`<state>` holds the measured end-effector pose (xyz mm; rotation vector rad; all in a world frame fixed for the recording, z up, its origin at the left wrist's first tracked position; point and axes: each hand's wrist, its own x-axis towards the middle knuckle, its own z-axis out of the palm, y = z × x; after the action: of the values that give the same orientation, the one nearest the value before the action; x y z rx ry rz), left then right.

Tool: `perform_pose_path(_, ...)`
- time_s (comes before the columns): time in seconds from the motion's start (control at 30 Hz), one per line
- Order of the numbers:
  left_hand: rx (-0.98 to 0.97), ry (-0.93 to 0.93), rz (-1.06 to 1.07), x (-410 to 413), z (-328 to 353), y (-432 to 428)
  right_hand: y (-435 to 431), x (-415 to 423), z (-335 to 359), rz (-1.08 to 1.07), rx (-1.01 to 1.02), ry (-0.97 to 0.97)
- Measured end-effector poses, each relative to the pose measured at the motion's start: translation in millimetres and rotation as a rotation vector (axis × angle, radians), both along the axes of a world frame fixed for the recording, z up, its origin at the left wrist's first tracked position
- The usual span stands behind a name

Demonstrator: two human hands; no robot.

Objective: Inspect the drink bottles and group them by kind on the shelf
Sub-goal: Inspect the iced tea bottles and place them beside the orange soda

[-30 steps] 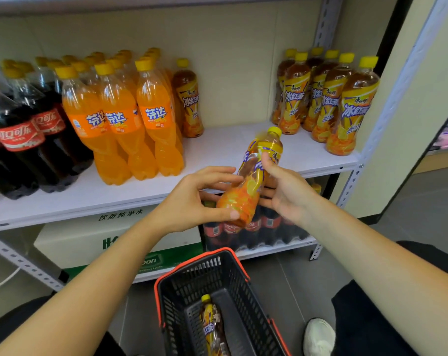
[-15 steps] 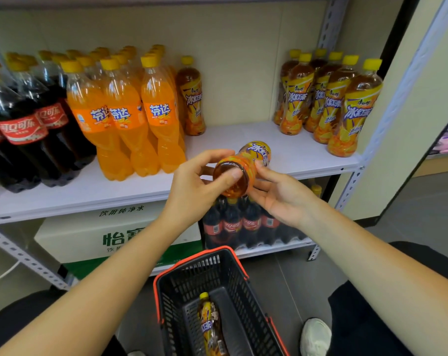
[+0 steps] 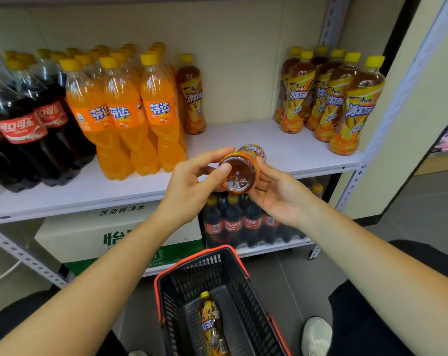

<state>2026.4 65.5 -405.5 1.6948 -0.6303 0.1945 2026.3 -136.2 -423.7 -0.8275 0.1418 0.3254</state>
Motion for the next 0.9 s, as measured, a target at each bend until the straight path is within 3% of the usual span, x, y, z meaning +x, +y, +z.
perform_pose_path(0.27,0.085,-0.003,-0.128,2,-3,11,-7,5,1,0.061,-0.225,-0.169)
perform_pose_path(0.47,0.108,0.044,-0.085,13,-2,24,-1,18,14,-0.115,-0.445,-0.355)
perform_pose_path(0.7,0.015,-0.003,0.649,50,-28,38,23,59,26,-0.379,-0.682,-0.601)
perform_pose_path(0.9,0.160,-0.186,0.830,74,-49,45,46,103,7,-0.468,-0.998,-0.676)
